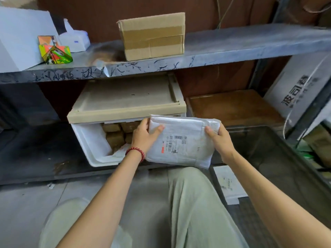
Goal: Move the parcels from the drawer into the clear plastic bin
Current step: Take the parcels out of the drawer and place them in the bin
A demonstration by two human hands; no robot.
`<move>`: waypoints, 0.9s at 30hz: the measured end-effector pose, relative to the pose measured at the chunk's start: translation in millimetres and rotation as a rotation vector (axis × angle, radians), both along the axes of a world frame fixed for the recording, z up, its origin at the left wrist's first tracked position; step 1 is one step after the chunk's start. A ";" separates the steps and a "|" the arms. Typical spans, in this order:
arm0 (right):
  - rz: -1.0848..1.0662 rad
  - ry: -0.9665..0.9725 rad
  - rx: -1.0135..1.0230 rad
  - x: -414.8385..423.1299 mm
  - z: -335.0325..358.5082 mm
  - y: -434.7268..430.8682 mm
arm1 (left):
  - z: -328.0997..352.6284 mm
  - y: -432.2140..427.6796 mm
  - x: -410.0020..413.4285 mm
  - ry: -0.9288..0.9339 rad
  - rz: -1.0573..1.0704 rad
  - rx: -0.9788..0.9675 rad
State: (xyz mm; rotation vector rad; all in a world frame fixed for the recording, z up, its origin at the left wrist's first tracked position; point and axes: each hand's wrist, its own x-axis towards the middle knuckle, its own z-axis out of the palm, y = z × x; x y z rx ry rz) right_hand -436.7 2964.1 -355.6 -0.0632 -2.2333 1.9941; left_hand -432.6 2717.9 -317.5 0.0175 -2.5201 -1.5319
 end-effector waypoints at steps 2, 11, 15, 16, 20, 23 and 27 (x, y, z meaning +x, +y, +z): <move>-0.106 -0.014 0.008 6.8 2.0 29.0 | 3.9 32.0 -10.9 -0.029 -0.093 -0.009; -0.623 -0.212 -0.246 49.5 -34.0 151.8 | -29.7 156.5 -29.1 0.098 -0.419 -0.702; -0.762 -0.347 -0.362 73.0 -66.5 183.4 | -60.6 193.5 -17.7 0.209 -0.596 -0.915; -0.776 -0.376 -0.371 77.0 -75.2 186.4 | -68.5 199.0 -15.1 0.220 -0.624 -0.929; -0.780 -0.519 -0.374 83.8 -111.3 185.1 | -84.1 212.7 -15.9 0.247 -0.696 -1.012; -0.729 -0.620 -0.391 82.7 -139.5 173.8 | -87.8 212.6 -24.6 0.251 -0.662 -0.996; -0.700 -0.755 -0.438 83.2 -180.3 152.2 | -98.9 200.5 -36.4 0.224 -0.627 -1.034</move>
